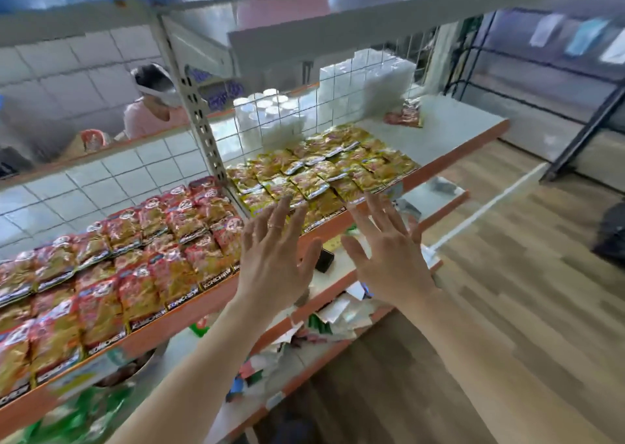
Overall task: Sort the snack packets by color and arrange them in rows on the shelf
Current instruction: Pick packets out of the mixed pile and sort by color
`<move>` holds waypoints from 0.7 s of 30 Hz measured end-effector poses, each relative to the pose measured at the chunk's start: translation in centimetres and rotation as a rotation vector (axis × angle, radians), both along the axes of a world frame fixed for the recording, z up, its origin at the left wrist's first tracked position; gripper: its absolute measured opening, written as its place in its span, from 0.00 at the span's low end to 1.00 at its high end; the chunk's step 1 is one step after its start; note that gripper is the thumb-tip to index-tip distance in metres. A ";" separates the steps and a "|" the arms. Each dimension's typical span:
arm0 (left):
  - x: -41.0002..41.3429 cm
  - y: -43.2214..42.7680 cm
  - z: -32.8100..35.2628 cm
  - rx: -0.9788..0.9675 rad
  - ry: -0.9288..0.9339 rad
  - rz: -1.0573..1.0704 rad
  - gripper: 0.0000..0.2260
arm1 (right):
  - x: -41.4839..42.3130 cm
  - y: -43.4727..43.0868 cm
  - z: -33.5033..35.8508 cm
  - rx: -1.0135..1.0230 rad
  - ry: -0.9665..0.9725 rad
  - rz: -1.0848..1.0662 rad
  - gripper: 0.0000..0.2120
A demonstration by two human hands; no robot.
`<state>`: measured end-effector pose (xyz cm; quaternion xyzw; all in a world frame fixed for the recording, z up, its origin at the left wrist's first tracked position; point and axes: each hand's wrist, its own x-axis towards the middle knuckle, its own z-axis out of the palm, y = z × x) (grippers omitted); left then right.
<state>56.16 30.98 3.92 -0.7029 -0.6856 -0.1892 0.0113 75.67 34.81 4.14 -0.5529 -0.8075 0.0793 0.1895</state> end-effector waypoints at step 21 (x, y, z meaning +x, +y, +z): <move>6.2 17.0 -0.5 0.032 -0.065 -0.205 0.29 | 6.9 12.0 0.6 -0.011 -0.009 -0.256 0.35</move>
